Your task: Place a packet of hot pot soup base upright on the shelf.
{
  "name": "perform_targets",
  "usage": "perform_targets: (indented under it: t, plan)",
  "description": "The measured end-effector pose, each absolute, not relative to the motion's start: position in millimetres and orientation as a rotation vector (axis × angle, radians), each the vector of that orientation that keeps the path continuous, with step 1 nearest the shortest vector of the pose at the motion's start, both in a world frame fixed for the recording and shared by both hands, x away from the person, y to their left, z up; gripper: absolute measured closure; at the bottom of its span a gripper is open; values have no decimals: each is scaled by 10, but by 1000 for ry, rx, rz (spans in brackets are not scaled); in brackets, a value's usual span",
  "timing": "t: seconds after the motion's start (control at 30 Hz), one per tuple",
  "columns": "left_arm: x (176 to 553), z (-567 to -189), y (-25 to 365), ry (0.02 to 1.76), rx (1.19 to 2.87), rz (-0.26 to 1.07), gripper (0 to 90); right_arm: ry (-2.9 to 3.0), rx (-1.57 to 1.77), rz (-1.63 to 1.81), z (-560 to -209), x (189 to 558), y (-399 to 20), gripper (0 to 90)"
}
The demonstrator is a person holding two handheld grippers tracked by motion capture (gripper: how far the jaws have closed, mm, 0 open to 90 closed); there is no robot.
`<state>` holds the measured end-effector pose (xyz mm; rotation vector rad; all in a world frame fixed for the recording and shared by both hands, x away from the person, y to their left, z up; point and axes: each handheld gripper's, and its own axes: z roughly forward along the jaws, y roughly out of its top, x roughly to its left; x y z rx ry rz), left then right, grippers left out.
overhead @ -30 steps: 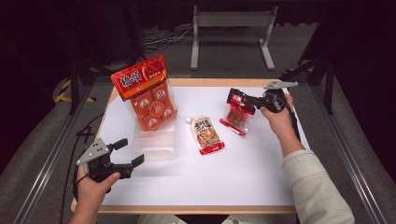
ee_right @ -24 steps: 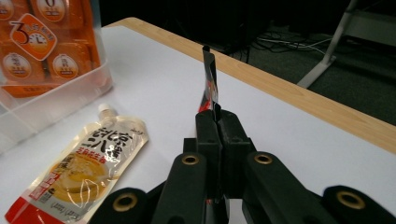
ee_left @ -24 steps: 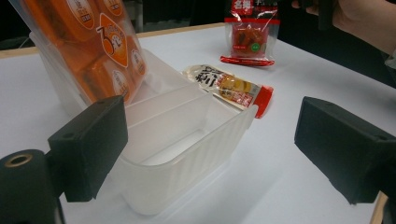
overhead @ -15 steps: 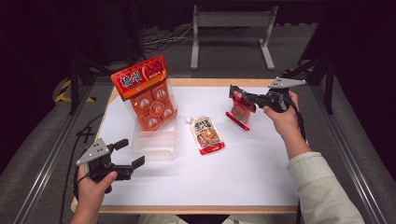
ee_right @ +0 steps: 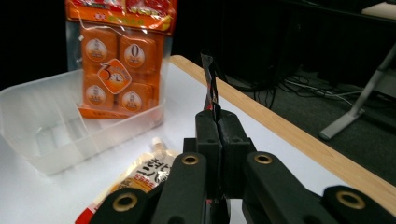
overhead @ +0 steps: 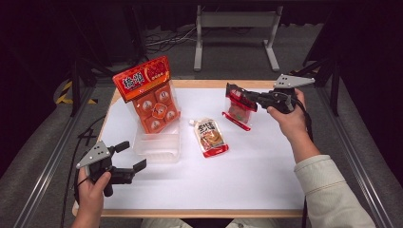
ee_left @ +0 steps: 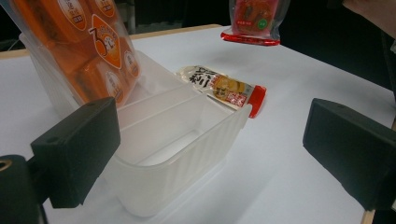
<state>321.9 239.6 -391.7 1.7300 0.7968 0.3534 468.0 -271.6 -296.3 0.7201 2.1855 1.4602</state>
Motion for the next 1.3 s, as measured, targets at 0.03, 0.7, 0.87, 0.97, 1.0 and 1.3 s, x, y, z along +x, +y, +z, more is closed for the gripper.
perform_targets:
  t: [0.03,0.7,0.87,0.97,1.0,1.3]
  plan:
    - [3219,-3917,2396,797,1730,353,49,2185,720,1460,-2963,4680,-2716,890]
    - [3170,-3928,2444,825,1720,388,48,2236,518,1544,-2727,4578,-2305,892]
    - [3140,-3935,2464,834,1719,390,48,2255,465,1560,-2705,4575,-2142,892]
    - [3141,-3936,2472,833,1721,399,49,2260,434,1576,-2686,4575,-2050,892]
    - [3140,-3937,2467,835,1720,396,49,2260,423,1582,-2679,4573,-2020,892]
    - [3155,-3949,2464,844,1718,397,54,2278,318,1581,-2658,4561,-1736,893]
